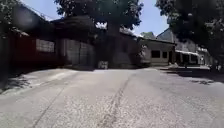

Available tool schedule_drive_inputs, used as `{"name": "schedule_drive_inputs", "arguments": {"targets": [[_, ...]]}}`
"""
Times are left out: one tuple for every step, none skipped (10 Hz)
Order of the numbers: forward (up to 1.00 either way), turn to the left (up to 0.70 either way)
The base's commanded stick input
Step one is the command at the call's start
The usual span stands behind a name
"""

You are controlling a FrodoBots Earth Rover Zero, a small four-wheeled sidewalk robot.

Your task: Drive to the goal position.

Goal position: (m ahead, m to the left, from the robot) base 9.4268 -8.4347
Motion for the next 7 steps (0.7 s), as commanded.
{"name": "schedule_drive_inputs", "arguments": {"targets": [[0.85,0.00],[0.85,-0.33],[0.85,-0.34],[0.85,-0.34],[0.85,-0.34],[0.85,-0.34],[0.85,-0.34]]}}
